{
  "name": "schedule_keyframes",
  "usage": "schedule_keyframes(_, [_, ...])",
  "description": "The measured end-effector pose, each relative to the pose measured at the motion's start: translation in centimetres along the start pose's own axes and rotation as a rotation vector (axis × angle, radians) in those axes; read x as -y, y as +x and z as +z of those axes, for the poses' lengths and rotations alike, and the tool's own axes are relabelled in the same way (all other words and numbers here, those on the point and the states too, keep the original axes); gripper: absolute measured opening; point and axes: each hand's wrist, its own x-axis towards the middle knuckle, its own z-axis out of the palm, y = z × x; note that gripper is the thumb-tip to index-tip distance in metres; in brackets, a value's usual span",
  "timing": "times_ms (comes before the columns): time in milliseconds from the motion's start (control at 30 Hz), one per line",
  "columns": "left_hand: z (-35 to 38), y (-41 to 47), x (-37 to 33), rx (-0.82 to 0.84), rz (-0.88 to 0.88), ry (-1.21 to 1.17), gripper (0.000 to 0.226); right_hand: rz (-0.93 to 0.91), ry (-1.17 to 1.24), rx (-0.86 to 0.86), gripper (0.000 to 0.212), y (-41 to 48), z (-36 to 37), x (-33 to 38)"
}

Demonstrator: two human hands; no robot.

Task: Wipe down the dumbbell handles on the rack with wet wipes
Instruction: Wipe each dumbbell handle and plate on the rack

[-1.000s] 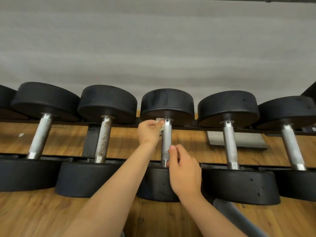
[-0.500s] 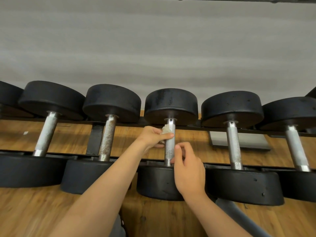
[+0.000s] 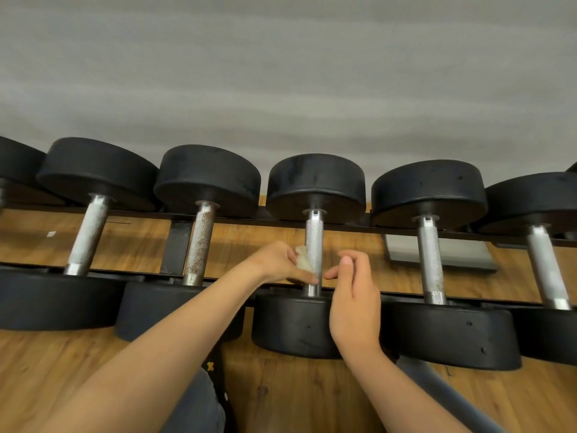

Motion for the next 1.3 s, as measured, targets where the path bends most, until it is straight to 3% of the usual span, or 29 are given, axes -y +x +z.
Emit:
schedule_keyframes(100, [0.8,-0.1,0.7,0.074,-0.045,0.026,0.061,0.002,-0.009,0.008,0.020,0.0,-0.1,0.1])
schedule_keyframes(400, [-0.2,-0.9,0.2,0.244,-0.049,0.061,0.062,0.007,-0.043,0.044,0.016,0.1,-0.1,0.0])
schedule_keyframes(533, [-1.1,-1.4,0.3,0.277,-0.075,0.003,0.032,-0.006,-0.072,0.037,0.025,0.1,0.1,-0.2])
schedule_keyframes(633, [-0.5,-1.6,0.3,0.185,-0.038,-0.016,0.029,-0.028,-0.079,0.019,0.035,0.1,0.1,-0.3])
schedule_keyframes(767, [0.5,-2.2,0.5,-0.079,0.073,-0.058,0.039,-0.033,-0.077,0.023,0.031,0.1,0.1,-0.3])
schedule_keyframes(933, [0.3,-3.2,0.4,-0.058,0.119,-0.125,0.019,-0.043,-0.087,0.024,0.036,0.1,0.0,-0.1])
schedule_keyframes(1133, [0.5,-4.3,0.1,-0.024,0.020,-0.107,0.033,-0.013,-0.135,0.035,0.031,0.2,0.1,-0.2])
schedule_keyframes(1300, [1.4,-4.5,0.4,-0.101,0.019,-0.140,0.021,-0.015,-0.158,0.034,0.030,0.1,0.2,-0.1])
